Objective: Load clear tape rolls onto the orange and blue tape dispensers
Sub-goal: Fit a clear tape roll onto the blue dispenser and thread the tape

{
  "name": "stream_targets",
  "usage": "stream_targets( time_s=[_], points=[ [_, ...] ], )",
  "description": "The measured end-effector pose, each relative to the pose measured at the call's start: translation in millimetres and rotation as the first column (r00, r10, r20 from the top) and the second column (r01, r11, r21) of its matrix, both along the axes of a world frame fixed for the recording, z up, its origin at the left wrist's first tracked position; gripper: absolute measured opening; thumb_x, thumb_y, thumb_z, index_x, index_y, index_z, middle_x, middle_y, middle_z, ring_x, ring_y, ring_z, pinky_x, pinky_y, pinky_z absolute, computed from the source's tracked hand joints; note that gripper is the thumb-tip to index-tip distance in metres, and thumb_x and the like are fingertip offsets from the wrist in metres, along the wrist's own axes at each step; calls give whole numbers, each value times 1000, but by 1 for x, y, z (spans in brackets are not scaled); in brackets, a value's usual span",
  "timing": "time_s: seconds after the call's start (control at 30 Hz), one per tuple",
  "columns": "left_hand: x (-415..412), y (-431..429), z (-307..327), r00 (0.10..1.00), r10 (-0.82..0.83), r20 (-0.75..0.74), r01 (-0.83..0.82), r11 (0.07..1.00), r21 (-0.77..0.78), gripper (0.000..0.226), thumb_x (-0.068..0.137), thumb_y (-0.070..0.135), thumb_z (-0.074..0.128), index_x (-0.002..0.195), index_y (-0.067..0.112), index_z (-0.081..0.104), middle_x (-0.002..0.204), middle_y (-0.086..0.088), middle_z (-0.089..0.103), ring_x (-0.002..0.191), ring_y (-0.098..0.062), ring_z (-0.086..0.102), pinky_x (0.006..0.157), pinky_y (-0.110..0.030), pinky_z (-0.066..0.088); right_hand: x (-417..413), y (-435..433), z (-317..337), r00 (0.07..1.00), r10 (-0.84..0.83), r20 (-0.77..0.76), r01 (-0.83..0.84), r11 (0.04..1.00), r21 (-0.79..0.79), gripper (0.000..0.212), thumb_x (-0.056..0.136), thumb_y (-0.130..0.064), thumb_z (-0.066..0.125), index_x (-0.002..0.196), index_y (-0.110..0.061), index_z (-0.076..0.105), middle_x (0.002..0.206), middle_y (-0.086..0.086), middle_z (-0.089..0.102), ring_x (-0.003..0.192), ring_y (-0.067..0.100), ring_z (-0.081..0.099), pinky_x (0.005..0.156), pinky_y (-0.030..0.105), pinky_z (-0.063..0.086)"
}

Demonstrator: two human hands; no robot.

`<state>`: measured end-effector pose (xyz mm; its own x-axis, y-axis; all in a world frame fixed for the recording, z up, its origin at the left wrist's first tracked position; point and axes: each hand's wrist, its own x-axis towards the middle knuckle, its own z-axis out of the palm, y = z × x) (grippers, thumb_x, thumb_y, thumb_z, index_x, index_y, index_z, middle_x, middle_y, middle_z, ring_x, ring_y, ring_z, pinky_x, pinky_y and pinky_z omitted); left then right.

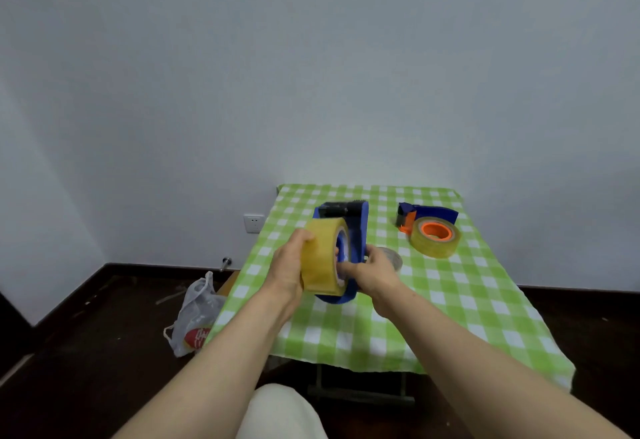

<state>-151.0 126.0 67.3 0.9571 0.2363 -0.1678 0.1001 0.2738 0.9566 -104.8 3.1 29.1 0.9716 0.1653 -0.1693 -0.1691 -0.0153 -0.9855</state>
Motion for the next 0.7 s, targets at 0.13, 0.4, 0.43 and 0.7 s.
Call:
stream_targets(
  time_s=[0.13,0.4,0.43,0.7],
  points=[
    [-11,-7,11,997,-72,-16,74,991,110,37,68,48,68,95,23,65,108,0,67,104,-17,58,87,-36,39,-7,-7,6,997,-60,-39,61,998,25,29,77,-4,66,104,-8,57,93,12,68,90,34,66,81,47,57],
    [-14,-14,11,949,-258,-180,251,966,-63,72,52,58,76,111,18,65,114,-15,69,96,-34,67,79,-45,55,-18,-22,11,994,31,-104,-18,992,125,31,79,-3,65,109,-1,60,87,9,67,70,21,63,55,30,54],
    [-10,-15,10,949,-251,-189,239,967,-85,74,50,57,75,112,17,66,112,-15,70,93,-33,67,77,-43,56,-16,-24,12,992,47,-120,-29,989,148,32,79,-4,66,110,0,59,87,9,67,69,21,63,54,28,53],
    [50,-4,15,982,-56,-179,64,997,38,24,79,41,66,84,18,62,50,0,67,45,-15,65,44,-27,54,46,-58,12,993,-86,-78,89,995,36,30,84,-3,59,114,-3,57,86,8,59,70,18,57,60,29,50]
  ],
)
